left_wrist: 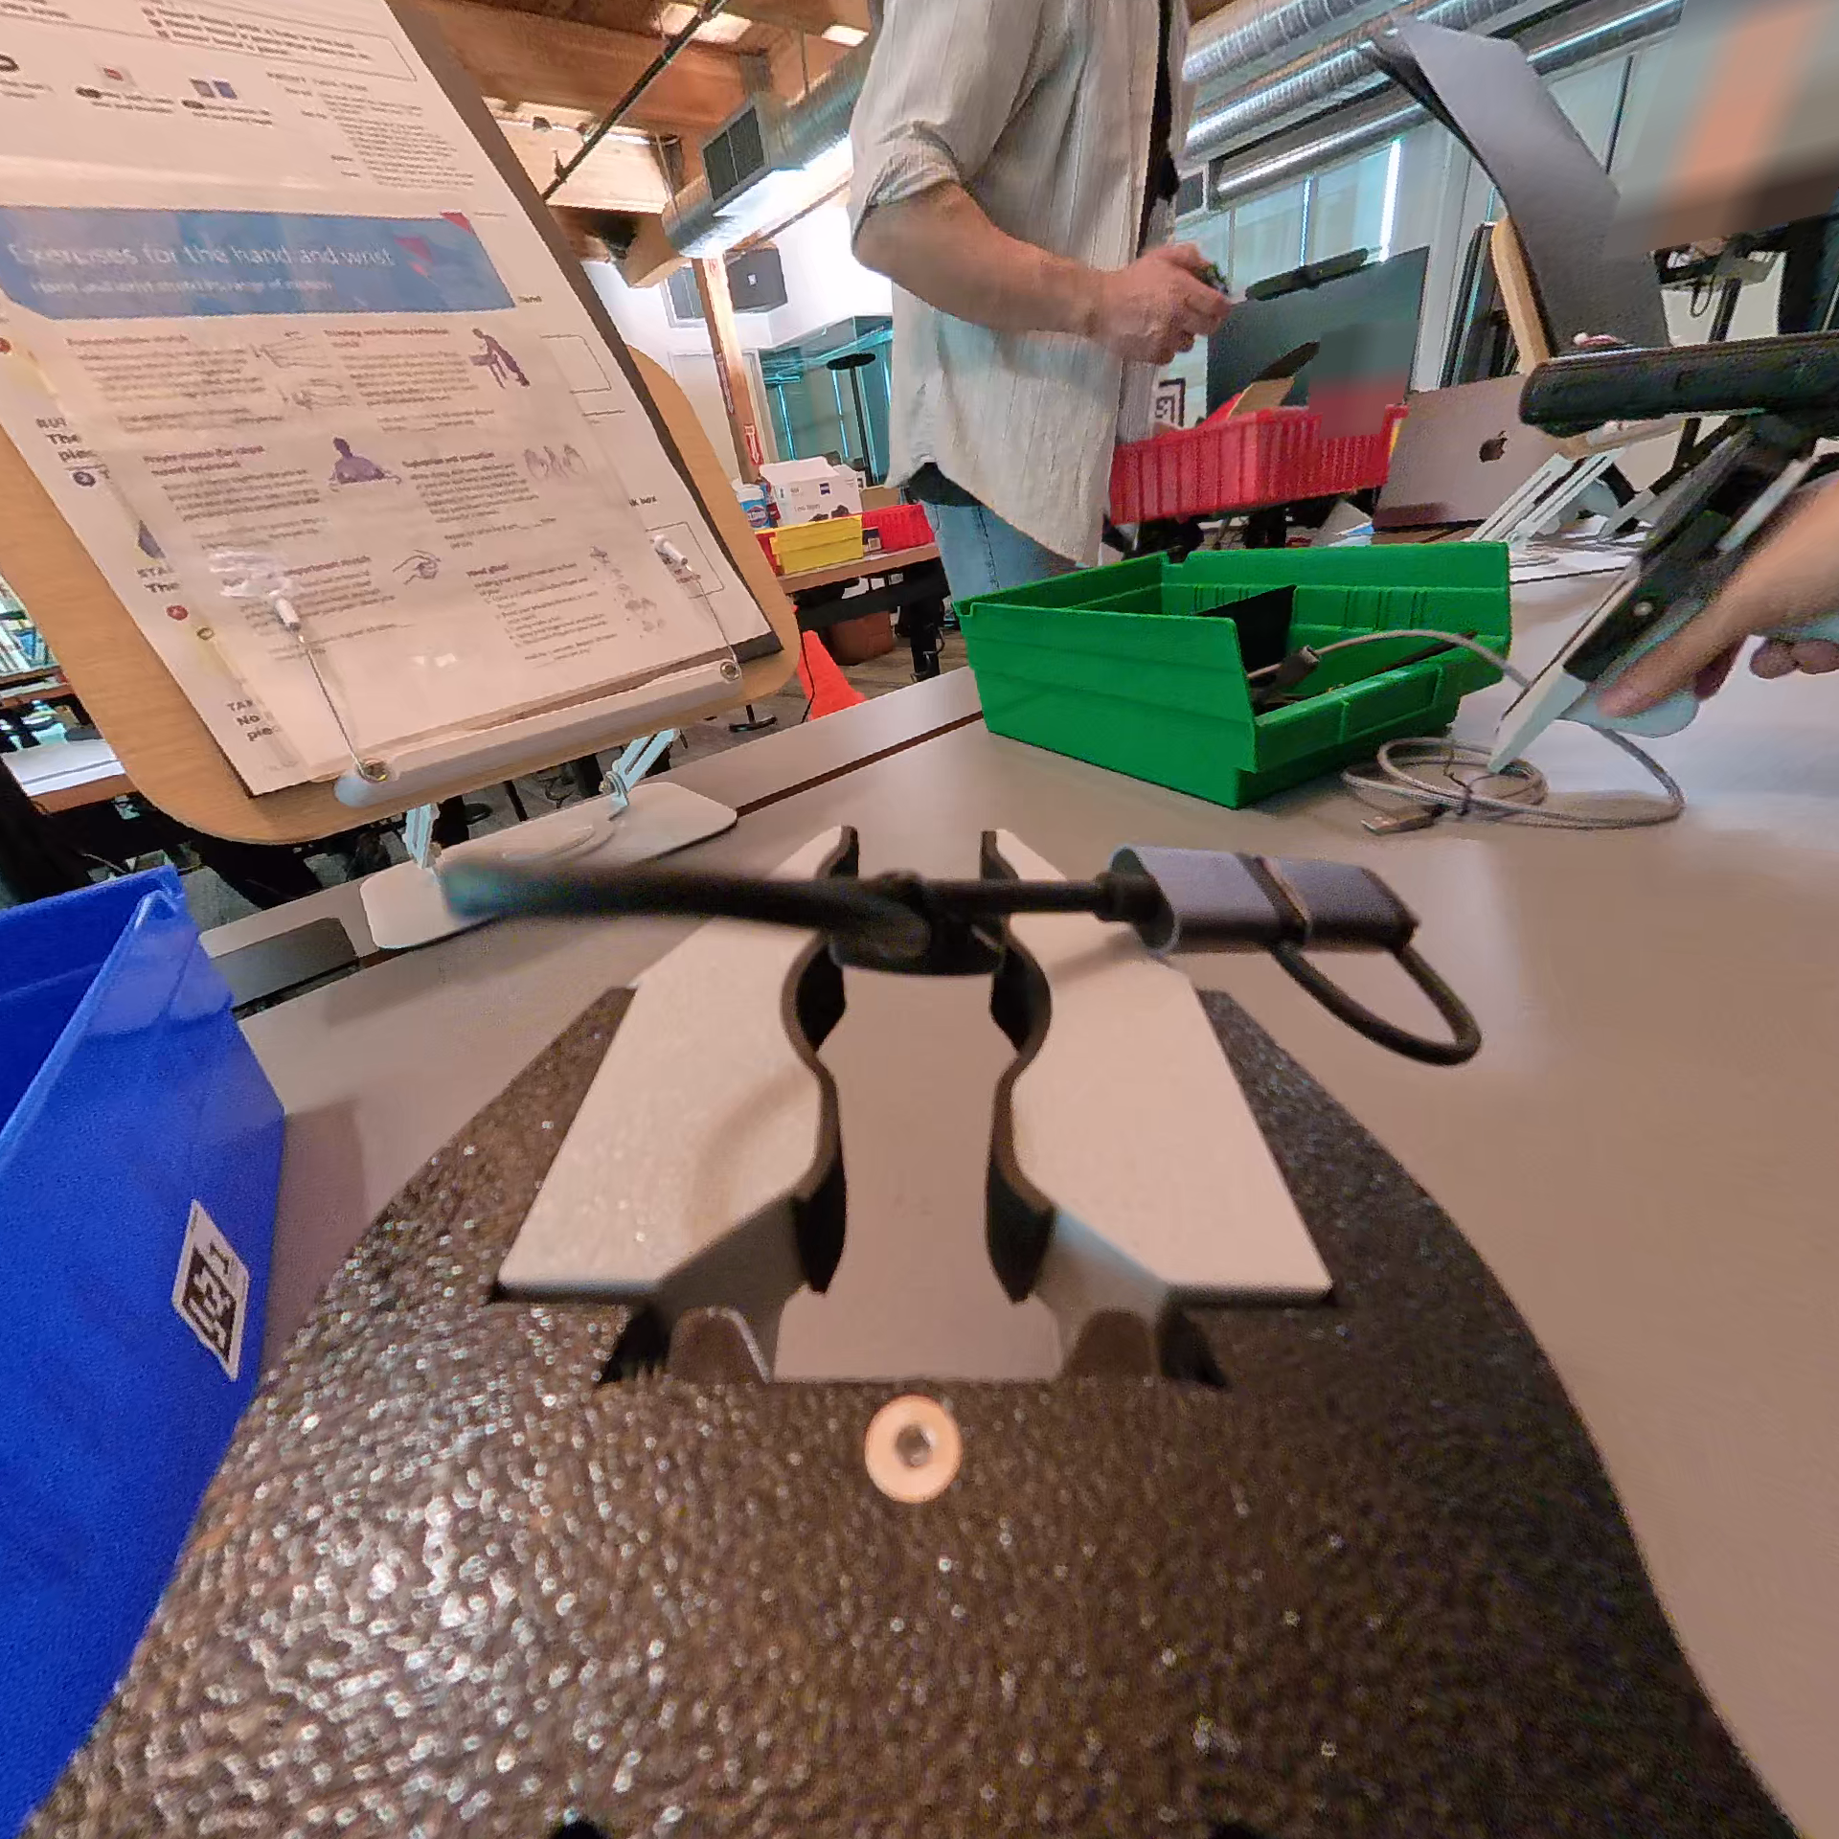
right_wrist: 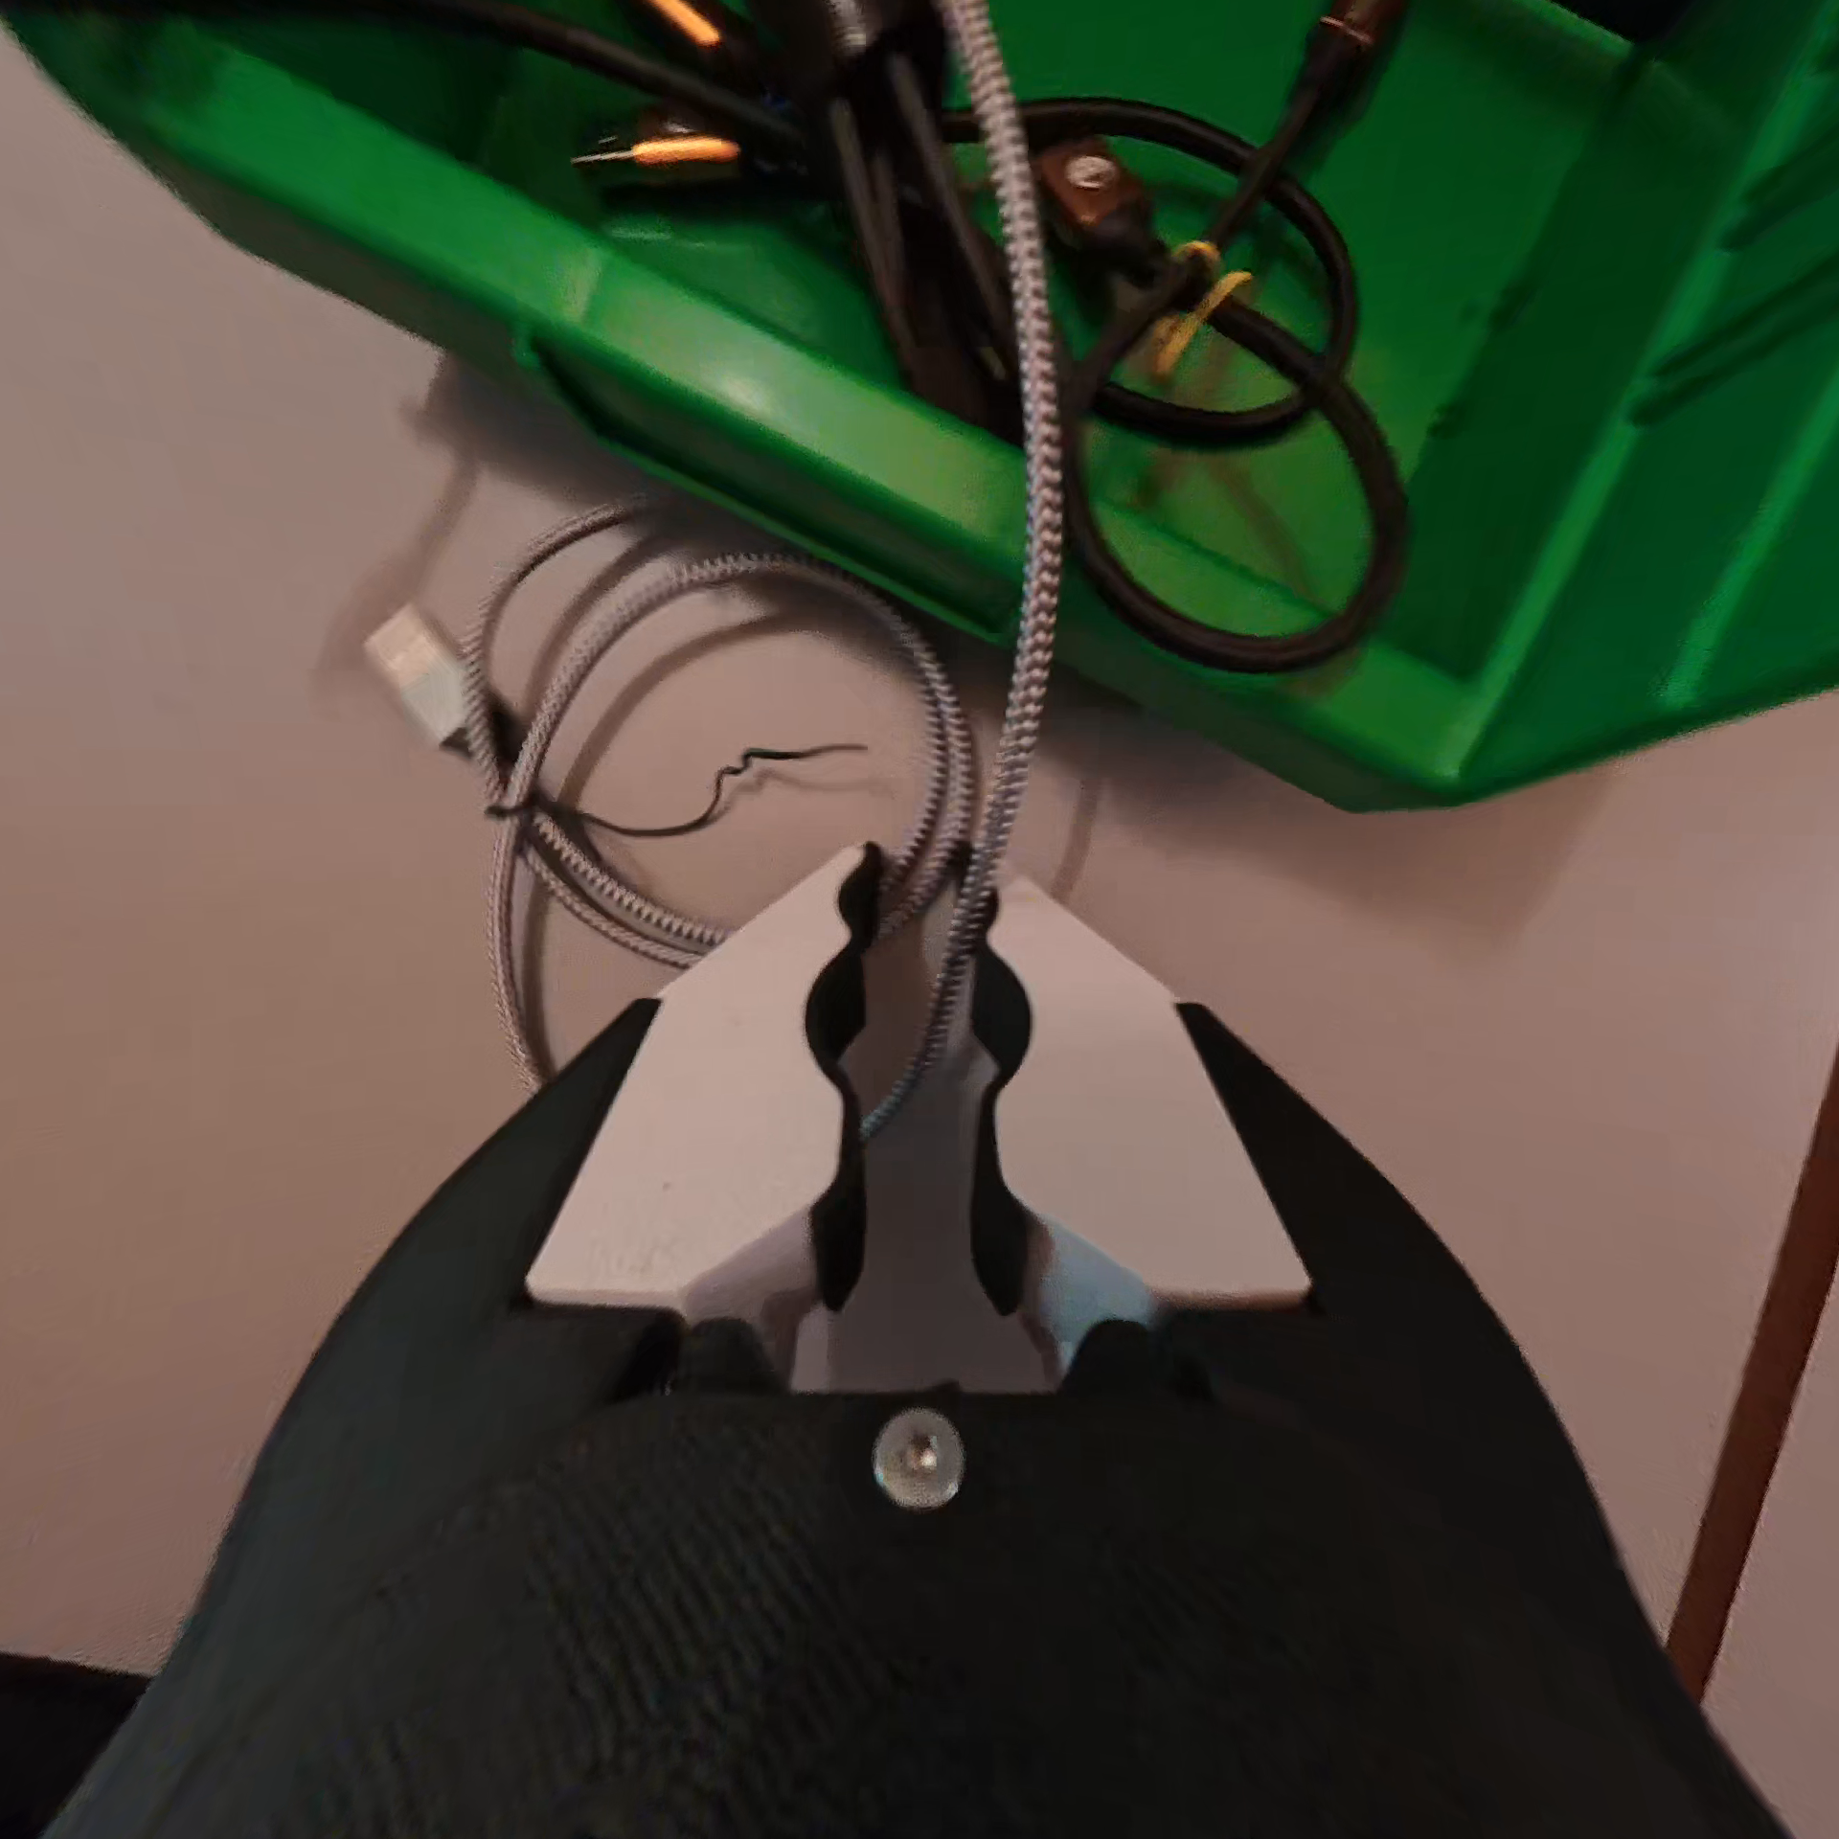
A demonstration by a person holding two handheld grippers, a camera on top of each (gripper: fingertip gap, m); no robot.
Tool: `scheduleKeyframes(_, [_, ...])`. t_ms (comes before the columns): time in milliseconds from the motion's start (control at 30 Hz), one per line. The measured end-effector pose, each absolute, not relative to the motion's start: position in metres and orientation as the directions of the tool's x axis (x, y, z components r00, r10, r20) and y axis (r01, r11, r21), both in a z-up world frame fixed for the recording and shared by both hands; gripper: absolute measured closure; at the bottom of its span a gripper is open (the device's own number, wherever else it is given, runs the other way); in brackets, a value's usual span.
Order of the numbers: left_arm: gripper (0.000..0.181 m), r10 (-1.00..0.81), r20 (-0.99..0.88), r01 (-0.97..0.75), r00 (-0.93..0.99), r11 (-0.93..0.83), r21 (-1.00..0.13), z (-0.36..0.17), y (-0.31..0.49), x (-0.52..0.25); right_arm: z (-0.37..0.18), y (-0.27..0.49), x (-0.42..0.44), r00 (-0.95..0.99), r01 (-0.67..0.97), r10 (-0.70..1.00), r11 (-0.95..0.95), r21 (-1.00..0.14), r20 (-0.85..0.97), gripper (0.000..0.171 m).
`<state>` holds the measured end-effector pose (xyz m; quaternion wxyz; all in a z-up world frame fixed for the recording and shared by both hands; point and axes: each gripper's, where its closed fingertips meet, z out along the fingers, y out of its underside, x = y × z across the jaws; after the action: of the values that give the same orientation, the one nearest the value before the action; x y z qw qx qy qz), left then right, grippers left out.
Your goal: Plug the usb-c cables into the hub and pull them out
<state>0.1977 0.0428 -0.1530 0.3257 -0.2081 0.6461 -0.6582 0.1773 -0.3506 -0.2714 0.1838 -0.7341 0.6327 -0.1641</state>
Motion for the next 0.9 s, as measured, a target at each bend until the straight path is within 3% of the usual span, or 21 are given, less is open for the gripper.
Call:
scheduleKeyframes(233, [0.159,-0.695,-0.126,0.153,-0.708,0.024,-0.988,-0.151,0.044,0.197,-0.258,-0.344,0.181,0.273,-0.803,-0.950,-0.310,-0.509,0.149,0.169])
scheduleKeyframes(400, [0.159,-0.689,-0.117,0.152,-0.715,0.011,-0.988,-0.150,0.043,0.195,-0.152,-0.342,0.211,0.278,-0.599,-0.890,-0.455,-0.658,0.362,0.169])
scheduleKeyframes(533, [0.159,-0.684,-0.124,0.157,-0.718,0.015,-0.988,-0.149,0.041,0.194,-0.089,-0.359,0.262,0.264,-0.501,-0.786,-0.607,-0.617,0.559,0.169])
scheduleKeyframes(667, [0.160,-0.692,-0.117,0.153,-0.712,0.009,-0.988,-0.149,0.044,0.196,-0.089,-0.368,0.318,0.280,-0.449,-0.737,-0.667,-0.595,0.615,0.169])
scheduleKeyframes(767, [0.159,-0.696,-0.100,0.142,-0.711,-0.003,-0.990,-0.150,0.046,0.197,-0.128,-0.373,0.337,0.348,-0.502,-0.711,-0.692,-0.519,0.611,0.168])
scheduleKeyframes(833, [0.160,-0.694,-0.089,0.134,-0.714,-0.010,-0.991,-0.151,0.047,0.197,-0.166,-0.374,0.325,0.471,-0.585,-0.696,-0.706,-0.398,0.542,0.156])
scheduleKeyframes(900, [0.160,-0.693,-0.090,0.132,-0.716,-0.009,-0.991,-0.151,0.046,0.196,-0.181,-0.374,0.309,0.509,-0.639,-0.715,-0.687,-0.347,0.479,0.115])
